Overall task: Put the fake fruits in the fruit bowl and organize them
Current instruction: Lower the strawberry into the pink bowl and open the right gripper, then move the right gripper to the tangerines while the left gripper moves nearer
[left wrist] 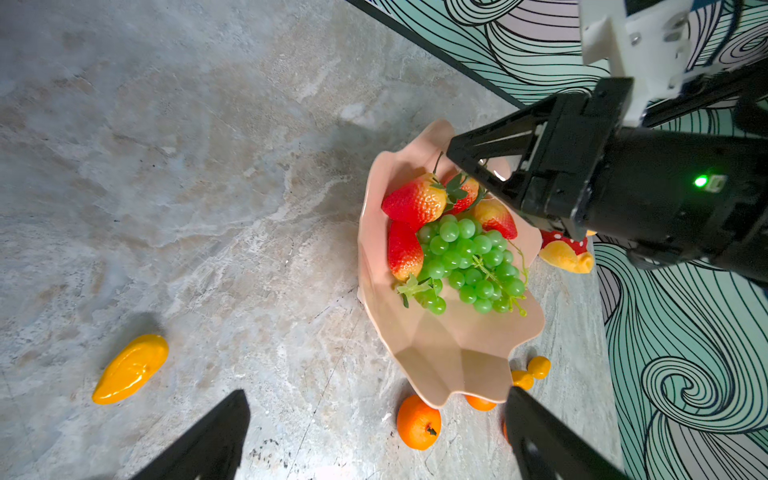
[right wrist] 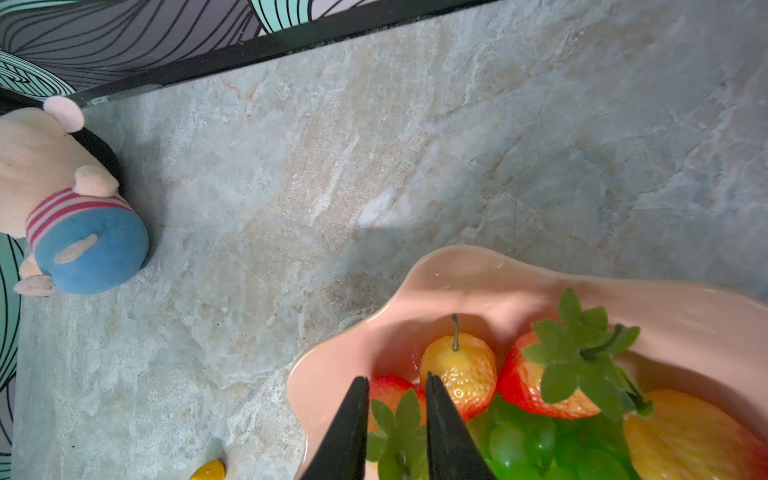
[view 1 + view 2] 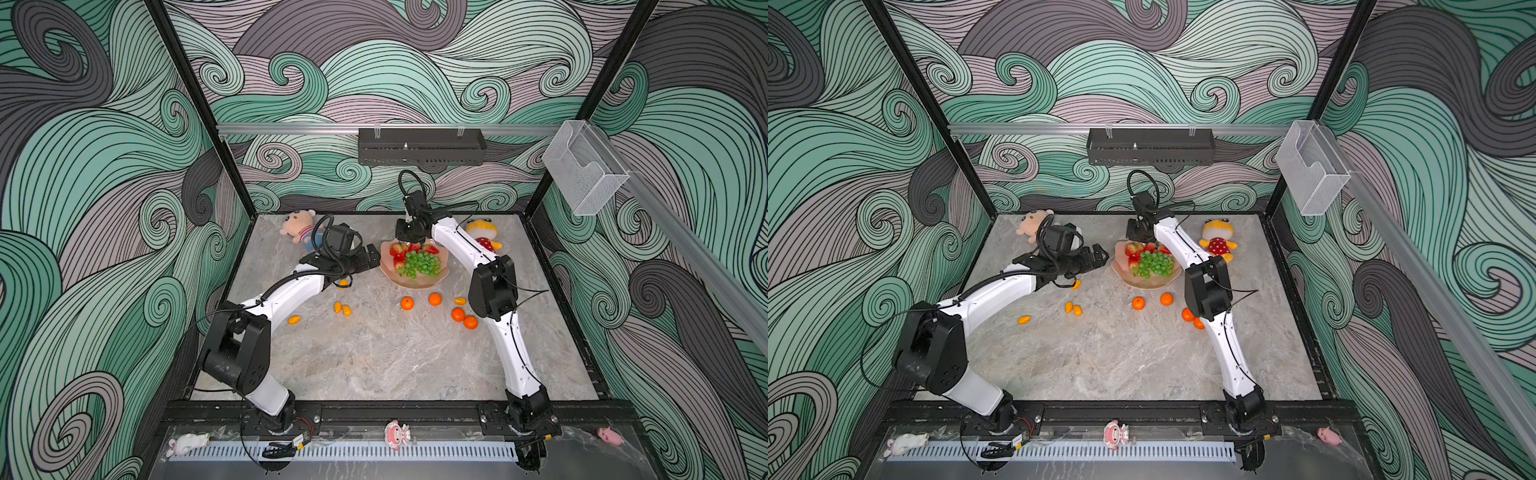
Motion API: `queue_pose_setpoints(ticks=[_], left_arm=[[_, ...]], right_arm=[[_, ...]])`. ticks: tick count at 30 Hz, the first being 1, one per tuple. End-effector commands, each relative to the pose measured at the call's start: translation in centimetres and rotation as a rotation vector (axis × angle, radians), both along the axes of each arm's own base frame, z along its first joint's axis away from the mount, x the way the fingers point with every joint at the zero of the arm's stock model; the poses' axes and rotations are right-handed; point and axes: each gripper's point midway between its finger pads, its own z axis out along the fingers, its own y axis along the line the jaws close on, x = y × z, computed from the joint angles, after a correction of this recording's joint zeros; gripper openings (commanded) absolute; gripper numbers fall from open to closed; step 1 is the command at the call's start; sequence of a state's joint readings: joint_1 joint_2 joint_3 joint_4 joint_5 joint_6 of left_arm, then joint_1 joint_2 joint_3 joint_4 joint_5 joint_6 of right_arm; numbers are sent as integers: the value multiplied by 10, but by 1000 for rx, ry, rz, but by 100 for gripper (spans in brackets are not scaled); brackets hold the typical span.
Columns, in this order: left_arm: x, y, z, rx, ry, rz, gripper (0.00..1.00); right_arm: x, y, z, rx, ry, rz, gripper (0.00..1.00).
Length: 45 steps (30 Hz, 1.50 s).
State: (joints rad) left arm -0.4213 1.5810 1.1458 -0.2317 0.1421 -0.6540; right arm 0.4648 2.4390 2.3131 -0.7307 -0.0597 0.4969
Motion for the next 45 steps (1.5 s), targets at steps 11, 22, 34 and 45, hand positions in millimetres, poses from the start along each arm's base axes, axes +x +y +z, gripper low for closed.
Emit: queue_pose_setpoints(ticks=[11, 22, 34, 45], left_arm=[[-20, 3, 25, -7, -16, -26, 99], [-78, -15, 29, 5, -14, -122, 98], [-139, -87, 13, -12, -54, -290, 99], [-167, -155, -10, 82, -109, -440, 99]], right_arm=[[-27, -36, 63, -71, -84, -21, 31], [-123, -84, 61, -90, -24, -55, 31], [-237, -155, 14, -238, 152, -110, 33], [-285, -197, -21, -227, 268, -171, 39]])
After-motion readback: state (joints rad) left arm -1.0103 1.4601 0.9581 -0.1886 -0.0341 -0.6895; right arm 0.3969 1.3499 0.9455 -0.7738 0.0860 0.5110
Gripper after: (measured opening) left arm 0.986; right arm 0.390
